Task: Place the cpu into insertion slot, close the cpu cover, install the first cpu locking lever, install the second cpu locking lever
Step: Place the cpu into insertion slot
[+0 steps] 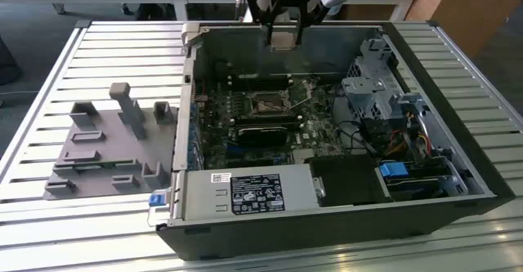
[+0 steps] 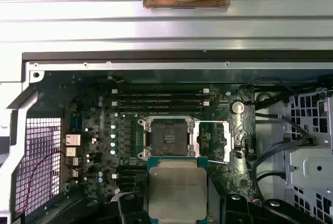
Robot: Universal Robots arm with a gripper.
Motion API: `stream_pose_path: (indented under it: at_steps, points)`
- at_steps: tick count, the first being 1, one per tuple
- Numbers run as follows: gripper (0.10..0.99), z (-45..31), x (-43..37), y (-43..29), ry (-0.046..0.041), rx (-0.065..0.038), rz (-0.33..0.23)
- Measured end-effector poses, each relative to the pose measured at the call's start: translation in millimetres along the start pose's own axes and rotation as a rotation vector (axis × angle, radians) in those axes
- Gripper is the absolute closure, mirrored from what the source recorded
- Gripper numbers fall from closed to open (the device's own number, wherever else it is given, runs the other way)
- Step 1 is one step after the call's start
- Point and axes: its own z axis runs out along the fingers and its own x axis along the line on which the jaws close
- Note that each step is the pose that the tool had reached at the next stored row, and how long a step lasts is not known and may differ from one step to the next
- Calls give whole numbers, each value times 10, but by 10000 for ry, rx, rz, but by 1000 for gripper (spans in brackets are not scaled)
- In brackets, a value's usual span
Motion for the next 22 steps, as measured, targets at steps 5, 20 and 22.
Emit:
stream_pose_path:
  at_steps: [5, 20, 22]
  points:
    - [545, 0, 0, 0, 0, 0, 0]
    - [545, 6, 1, 0, -68, -9, 770]
    - [545, 10, 1, -1, -96, -12, 1070]
